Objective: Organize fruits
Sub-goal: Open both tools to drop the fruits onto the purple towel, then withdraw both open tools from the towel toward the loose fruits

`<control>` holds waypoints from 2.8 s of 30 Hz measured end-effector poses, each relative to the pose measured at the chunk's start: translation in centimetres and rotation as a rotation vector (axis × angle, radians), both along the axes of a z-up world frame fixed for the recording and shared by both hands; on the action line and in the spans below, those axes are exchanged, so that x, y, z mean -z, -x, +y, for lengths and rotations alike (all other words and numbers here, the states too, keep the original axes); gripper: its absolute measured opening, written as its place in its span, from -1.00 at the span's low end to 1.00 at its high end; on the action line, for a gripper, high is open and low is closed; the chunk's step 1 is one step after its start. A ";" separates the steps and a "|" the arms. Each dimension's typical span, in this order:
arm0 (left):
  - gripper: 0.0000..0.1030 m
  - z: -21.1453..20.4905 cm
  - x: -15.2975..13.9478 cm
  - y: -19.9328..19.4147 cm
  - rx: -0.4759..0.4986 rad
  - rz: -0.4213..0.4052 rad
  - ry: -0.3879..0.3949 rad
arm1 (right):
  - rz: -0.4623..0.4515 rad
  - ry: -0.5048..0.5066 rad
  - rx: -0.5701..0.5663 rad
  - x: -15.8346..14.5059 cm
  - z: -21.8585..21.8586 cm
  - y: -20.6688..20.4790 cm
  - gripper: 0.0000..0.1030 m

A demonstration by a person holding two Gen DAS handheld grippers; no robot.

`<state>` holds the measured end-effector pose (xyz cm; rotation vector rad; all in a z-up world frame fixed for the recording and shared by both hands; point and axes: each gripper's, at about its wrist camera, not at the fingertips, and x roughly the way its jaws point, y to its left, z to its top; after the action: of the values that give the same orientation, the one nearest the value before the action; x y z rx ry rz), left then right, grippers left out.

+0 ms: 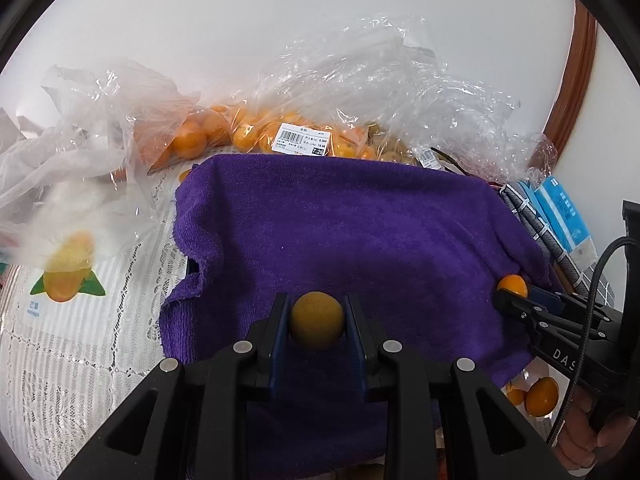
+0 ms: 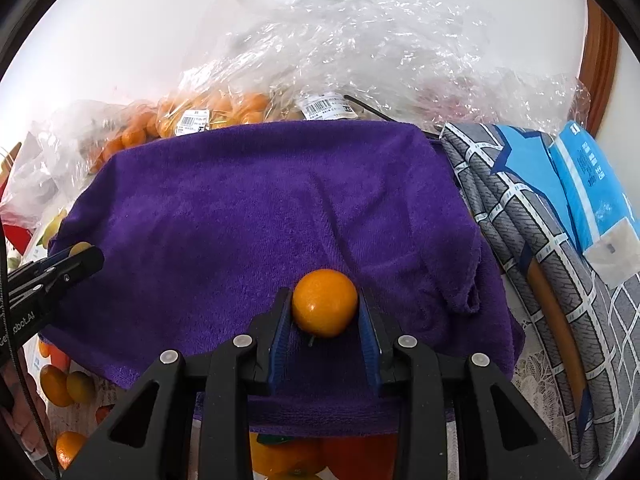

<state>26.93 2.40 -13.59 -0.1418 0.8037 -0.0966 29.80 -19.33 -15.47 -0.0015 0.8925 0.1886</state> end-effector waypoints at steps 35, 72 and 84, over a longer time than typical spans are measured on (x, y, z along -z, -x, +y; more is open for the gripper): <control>-0.06 -1.2 -5.7 3.9 0.061 -0.177 0.024 | -0.123 0.011 0.095 -5.5 -1.2 10.4 0.38; -0.05 6.1 0.4 15.4 -0.079 -0.065 0.133 | -0.075 -0.041 0.032 -3.0 0.6 16.0 0.01; -0.04 5.7 0.9 14.7 -0.062 -0.044 0.111 | 0.018 -0.119 -0.110 -0.3 3.2 14.3 0.00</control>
<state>12.19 8.14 -14.44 -0.2682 0.7500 -0.0851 15.48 -16.16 -15.15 0.0617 0.8984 0.3443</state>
